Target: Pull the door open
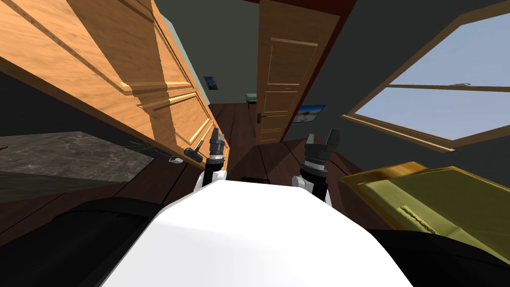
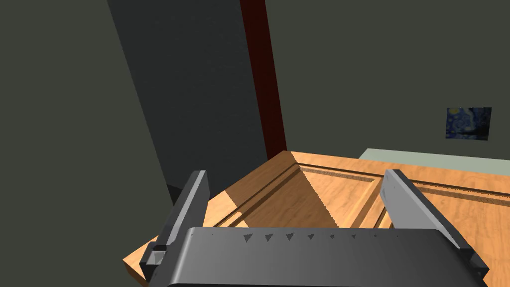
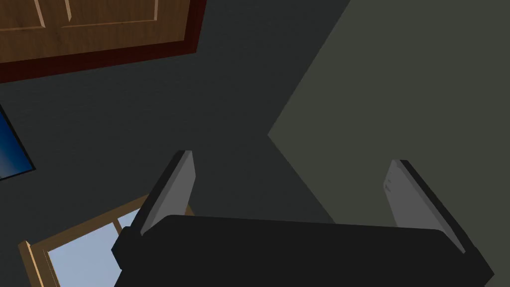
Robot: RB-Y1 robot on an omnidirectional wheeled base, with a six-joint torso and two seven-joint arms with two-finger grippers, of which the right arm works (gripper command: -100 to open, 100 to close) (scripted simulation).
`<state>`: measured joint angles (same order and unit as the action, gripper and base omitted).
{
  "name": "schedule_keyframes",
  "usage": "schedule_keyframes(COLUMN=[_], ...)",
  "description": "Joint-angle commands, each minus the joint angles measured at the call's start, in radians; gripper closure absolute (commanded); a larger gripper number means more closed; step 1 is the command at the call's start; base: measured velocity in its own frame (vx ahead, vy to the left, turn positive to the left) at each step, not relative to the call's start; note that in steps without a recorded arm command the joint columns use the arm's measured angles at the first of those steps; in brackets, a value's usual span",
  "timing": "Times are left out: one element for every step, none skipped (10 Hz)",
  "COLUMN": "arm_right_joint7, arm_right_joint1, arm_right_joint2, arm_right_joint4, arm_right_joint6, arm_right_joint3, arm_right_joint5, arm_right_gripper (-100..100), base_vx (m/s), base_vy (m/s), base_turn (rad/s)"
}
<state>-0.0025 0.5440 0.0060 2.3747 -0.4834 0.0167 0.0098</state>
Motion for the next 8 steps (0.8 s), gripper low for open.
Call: schedule_keyframes(arm_right_joint7=[0.002,0.003,0.004,0.006,0.007,0.009,0.01,0.012], arm_right_joint1=[-0.017,-0.025,-0.033,-0.05,-0.062,-0.074,-0.085,-0.098], arm_right_joint2=[-0.009,-0.013,-0.018,-0.026,-0.032,-0.037,-0.043,-0.049], arm_right_joint4=[-0.031,-0.046,-0.061,-0.093,-0.114,-0.136,-0.158,-0.181], arm_right_joint6=[0.0,0.0,0.0,0.0,0.0,0.001,0.001,0.001], arm_right_joint3=[0.0,0.0,0.0,0.0,0.0,0.0,0.0,0.0], arm_right_joint5=[-0.01,-0.014,-0.019,-0.029,-0.036,-0.042,-0.049,-0.056], arm_right_gripper=[-100,-100,-100,-100,-100,-100,-100,-100], base_vx=[0.033,0.064,0.08,0.08,0.08,0.079,0.073,0.067], base_vy=[-0.002,-0.006,-0.003,0.004,-0.001,-0.012,-0.005,-0.003], base_turn=[0.07,0.073,0.042,0.079,0.084,0.067,0.058,0.065])
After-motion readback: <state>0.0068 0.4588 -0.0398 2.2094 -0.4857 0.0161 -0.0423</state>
